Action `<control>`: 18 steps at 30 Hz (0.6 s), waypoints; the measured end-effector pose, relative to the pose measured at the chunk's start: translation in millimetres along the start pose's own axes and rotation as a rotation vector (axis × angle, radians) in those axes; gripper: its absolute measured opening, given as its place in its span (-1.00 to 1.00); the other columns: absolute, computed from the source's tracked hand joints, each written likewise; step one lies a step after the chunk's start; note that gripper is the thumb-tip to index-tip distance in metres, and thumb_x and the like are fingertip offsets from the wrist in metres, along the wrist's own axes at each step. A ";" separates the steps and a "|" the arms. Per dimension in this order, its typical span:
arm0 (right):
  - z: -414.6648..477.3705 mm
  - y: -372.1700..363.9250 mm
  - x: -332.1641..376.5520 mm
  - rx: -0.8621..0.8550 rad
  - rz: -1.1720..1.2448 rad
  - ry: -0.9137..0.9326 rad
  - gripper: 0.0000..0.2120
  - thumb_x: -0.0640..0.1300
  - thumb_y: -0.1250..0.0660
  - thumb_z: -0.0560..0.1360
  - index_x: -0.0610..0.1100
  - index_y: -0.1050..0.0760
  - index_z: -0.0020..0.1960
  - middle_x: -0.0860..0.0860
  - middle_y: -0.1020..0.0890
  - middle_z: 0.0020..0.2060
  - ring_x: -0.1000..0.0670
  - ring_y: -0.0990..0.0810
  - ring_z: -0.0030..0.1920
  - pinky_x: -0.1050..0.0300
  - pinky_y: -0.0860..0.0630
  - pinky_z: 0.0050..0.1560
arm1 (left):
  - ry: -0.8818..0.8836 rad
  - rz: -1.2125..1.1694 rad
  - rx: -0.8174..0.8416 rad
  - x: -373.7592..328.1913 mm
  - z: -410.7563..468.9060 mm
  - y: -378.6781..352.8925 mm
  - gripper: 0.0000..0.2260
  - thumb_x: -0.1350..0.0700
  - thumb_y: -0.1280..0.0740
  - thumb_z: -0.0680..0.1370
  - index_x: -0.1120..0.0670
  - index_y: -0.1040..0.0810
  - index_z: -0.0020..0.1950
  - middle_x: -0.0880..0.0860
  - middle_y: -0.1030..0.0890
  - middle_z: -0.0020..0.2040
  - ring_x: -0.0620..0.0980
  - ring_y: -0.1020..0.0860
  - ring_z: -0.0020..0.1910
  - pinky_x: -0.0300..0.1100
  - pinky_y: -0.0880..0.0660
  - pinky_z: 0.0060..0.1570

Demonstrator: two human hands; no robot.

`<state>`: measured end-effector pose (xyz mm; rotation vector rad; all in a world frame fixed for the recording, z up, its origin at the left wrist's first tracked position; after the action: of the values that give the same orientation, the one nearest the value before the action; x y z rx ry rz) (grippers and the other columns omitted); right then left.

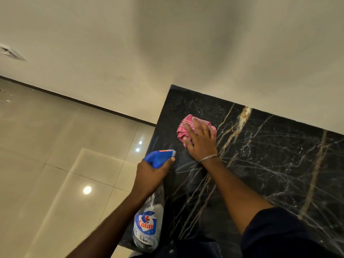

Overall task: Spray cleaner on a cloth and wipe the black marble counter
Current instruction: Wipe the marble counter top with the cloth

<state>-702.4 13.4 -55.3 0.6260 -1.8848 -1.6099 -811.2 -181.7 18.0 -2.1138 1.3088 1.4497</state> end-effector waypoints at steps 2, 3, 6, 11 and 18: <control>-20.0 2.5 -26.8 -0.040 0.012 -0.133 -0.42 0.22 0.04 0.58 0.08 -0.16 0.55 -0.08 -0.18 0.55 -0.17 -0.15 0.53 -0.17 0.01 0.48 | 0.004 0.000 0.032 2.4 -1.0 -5.9 -0.84 -0.01 -0.45 0.49 0.05 -0.55 -0.09 0.00 -0.59 -0.31 -0.16 -0.56 -0.36 -0.42 -0.47 -0.36; -26.1 1.5 -33.5 -0.048 0.020 -0.203 -0.42 0.22 0.05 0.57 0.08 -0.15 0.56 -0.09 -0.18 0.55 -0.18 -0.15 0.52 -0.20 -0.02 0.48 | 0.005 0.003 0.039 4.1 -1.4 -7.7 -0.83 -0.01 -0.45 0.49 0.05 -0.55 -0.10 0.01 -0.58 -0.31 -0.16 -0.56 -0.37 -0.42 -0.48 -0.36; -26.4 -3.7 -26.3 -0.056 0.074 -0.407 -0.38 0.20 0.09 0.54 0.06 -0.13 0.57 -0.11 -0.12 0.57 -0.25 -0.11 0.53 -0.28 -0.01 0.48 | 0.008 0.006 0.028 10.2 -2.6 -5.6 -0.77 -0.01 -0.44 0.49 0.14 -0.56 -0.05 0.08 -0.59 -0.29 -0.08 -0.56 -0.34 -0.42 -0.49 -0.34; -0.1 -13.8 33.6 0.023 0.067 -0.343 -0.36 0.21 0.01 0.58 0.04 0.03 0.60 -0.12 0.05 0.59 -0.28 0.05 0.55 -0.32 0.09 0.48 | -0.003 0.023 -0.012 16.8 -4.5 12.6 -0.74 -0.01 -0.45 0.50 0.18 -0.57 -0.07 0.22 -0.62 -0.25 0.03 -0.58 -0.33 -0.39 -0.51 -0.31; 9.7 -21.9 92.7 0.108 0.013 -0.031 -0.35 0.22 0.00 0.60 0.03 0.11 0.60 -0.10 0.10 0.59 -0.21 0.13 0.57 -0.28 0.13 0.50 | -0.017 0.062 -0.036 12.6 -8.6 25.0 -0.73 0.03 -0.43 0.53 0.24 -0.56 -0.02 0.27 -0.61 -0.23 0.06 -0.57 -0.31 -0.20 -0.53 -0.24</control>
<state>-776.6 -46.2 -66.5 0.6351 -2.0052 -1.5256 -824.4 -207.8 17.8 -2.0965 1.3633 1.5233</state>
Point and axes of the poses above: each hand's wrist, its own z-axis towards the middle knuckle, its own y-axis out of the back of the hand, x = y × z, the point moved 10 cm from there along z, towards the middle knuckle
